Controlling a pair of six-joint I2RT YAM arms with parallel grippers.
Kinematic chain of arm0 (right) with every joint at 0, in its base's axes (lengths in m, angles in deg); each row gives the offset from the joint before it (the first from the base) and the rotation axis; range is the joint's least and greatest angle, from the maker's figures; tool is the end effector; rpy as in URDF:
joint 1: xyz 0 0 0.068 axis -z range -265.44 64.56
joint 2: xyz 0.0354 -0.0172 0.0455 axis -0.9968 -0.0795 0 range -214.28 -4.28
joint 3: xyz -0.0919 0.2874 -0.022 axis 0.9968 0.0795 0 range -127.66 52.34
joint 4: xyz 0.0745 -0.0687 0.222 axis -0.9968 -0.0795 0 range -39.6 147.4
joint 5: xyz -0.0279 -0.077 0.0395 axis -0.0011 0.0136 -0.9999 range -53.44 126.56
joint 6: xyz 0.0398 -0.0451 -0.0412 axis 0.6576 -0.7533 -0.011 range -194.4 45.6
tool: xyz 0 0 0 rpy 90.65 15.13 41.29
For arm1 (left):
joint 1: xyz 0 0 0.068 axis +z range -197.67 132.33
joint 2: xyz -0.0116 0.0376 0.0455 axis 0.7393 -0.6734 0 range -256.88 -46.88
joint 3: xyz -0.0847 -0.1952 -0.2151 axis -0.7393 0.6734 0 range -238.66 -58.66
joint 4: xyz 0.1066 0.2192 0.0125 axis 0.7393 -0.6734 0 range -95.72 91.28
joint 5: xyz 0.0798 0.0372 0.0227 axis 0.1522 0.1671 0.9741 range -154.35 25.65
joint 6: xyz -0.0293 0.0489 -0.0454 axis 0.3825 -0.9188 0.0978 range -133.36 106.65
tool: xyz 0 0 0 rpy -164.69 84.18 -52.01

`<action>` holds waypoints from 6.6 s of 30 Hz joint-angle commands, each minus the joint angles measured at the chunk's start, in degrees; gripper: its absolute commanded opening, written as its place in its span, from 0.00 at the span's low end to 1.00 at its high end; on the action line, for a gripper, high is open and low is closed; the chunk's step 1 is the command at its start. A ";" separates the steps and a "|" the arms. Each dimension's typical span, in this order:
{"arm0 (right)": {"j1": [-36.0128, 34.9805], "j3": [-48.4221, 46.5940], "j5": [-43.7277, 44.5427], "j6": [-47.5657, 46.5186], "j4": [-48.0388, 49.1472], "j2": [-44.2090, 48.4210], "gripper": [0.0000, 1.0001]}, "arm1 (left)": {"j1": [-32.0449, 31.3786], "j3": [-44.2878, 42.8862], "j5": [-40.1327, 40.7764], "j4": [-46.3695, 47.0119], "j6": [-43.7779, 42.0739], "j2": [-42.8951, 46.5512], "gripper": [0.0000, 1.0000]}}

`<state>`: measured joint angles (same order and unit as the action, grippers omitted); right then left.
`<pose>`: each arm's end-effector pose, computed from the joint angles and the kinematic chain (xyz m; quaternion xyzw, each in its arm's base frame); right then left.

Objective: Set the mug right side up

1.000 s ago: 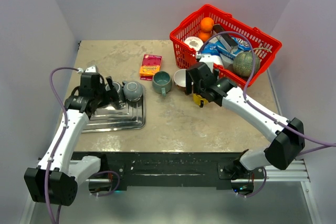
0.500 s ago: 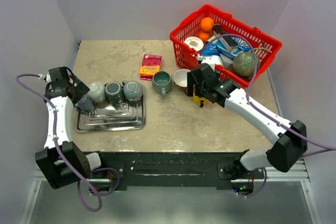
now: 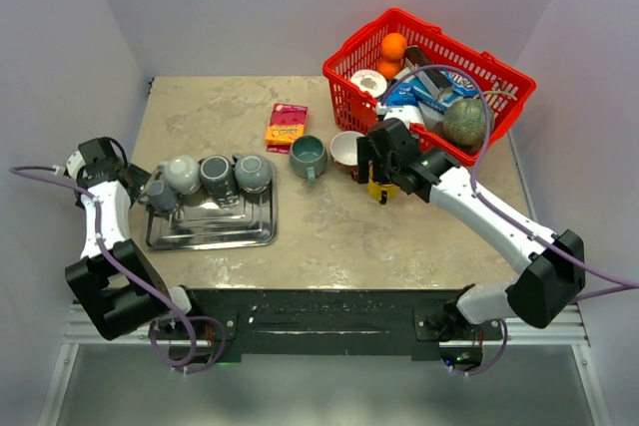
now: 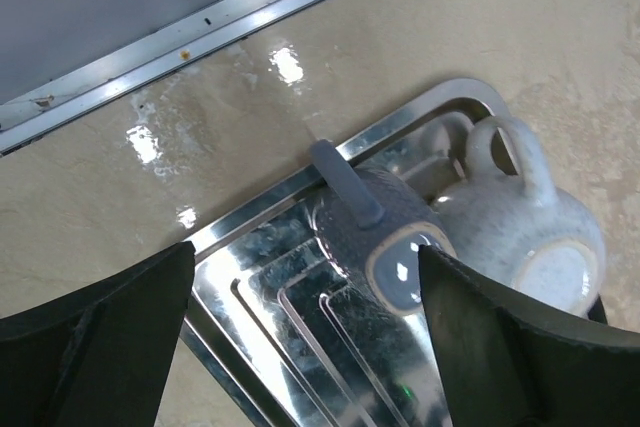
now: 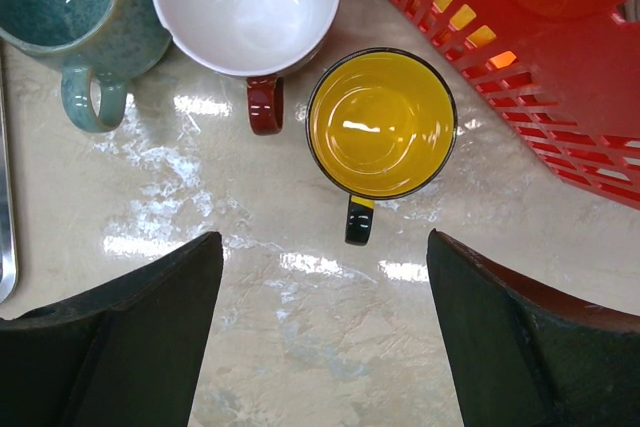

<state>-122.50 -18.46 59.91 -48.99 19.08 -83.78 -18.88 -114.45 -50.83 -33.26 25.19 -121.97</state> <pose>0.2438 0.1540 0.3334 -0.0187 0.9141 0.0250 0.4044 0.2176 0.1356 0.2726 -0.5538 0.7654 0.0853 0.3166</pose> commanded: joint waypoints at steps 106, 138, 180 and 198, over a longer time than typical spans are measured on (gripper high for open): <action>0.32 3.39 -9.55 2.36 6.42 -3.02 0.83 | -14.56 14.74 -10.09 3.87 -10.95 9.09 0.21; 0.32 5.68 -31.24 1.84 17.92 2.78 0.84 | -19.57 6.84 -33.81 -4.57 0.21 25.60 0.00; -23.14 -7.14 -8.69 5.61 23.75 -10.75 0.84 | -45.93 6.04 -22.14 11.07 31.04 19.54 0.00; -27.19 -7.51 5.73 10.45 27.76 -13.05 0.69 | -51.74 2.00 -15.36 13.01 38.89 16.20 0.00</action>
<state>-149.56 -25.17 60.22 -40.47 41.50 -97.75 -70.00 -109.27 -67.03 -24.78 61.69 -106.14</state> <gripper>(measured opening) 0.701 0.140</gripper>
